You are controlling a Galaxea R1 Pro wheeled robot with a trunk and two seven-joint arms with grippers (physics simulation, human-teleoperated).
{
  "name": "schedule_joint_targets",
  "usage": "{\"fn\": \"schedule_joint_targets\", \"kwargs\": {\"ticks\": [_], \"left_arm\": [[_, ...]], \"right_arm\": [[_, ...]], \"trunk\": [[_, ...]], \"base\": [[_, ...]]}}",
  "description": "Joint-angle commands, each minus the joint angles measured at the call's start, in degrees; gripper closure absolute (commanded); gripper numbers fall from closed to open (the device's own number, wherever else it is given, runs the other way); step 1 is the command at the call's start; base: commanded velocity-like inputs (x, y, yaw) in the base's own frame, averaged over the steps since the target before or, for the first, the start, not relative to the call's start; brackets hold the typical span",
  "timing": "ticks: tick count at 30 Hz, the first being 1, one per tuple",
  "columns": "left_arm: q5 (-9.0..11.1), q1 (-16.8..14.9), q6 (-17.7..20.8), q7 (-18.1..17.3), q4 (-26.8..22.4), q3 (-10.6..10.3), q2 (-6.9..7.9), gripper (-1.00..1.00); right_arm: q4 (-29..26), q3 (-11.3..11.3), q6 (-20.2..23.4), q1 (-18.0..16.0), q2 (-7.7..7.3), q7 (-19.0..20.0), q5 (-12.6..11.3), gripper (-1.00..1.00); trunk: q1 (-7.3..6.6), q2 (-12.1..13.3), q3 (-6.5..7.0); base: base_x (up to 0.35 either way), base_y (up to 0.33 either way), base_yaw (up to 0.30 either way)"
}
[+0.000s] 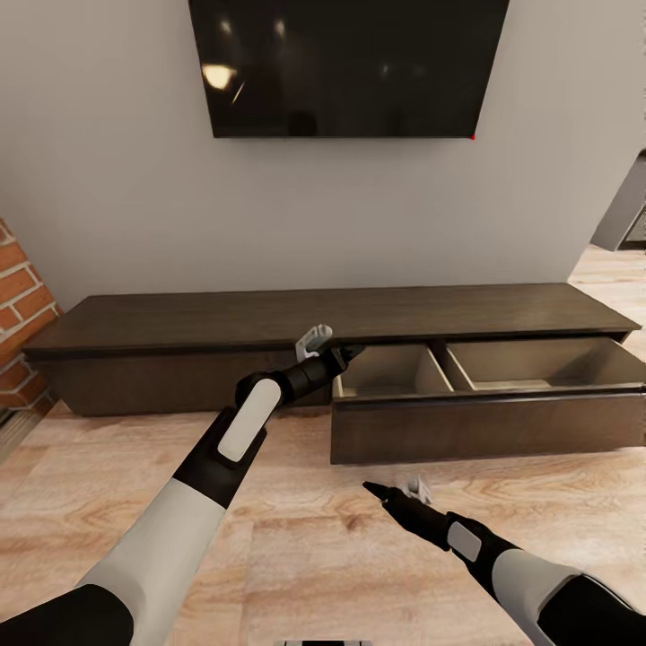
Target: Place each of the two pumpkins and all three candles from the living room inside a cabinet in the living room (use any cabinet), then make sure every cabinet is closed, and position the cauldron so it is next to a table in the living room.
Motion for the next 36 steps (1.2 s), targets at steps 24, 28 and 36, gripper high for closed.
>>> {"fn": "schedule_joint_targets", "kwargs": {"ticks": [24, 28, 36], "left_arm": [[-4.6, 0.0, 0.1, 0.6, -0.1, 0.0, 0.00, -1.00], [-4.6, 0.0, 0.1, 0.6, -0.1, 0.0, 0.03, -1.00], [-4.7, 0.0, 0.2, 0.8, 0.3, 0.4, 0.48, -1.00]], "right_arm": [[-0.4, 9.9, -0.4, 0.0, -0.27, -6.5, 2.2, -1.00], [-0.4, 9.9, -0.4, 0.0, -0.29, -6.5, 2.2, -1.00], [-0.4, 10.0, -0.3, -0.2, -0.37, -9.0, 2.2, -1.00]], "trunk": [[-0.04, 0.0, 0.27], [-0.04, 0.0, 0.63], [-0.04, 0.0, 0.94]], "base": [[-0.102, 0.000, 0.000], [0.000, 0.000, 0.056], [0.000, 0.000, 0.050]]}}
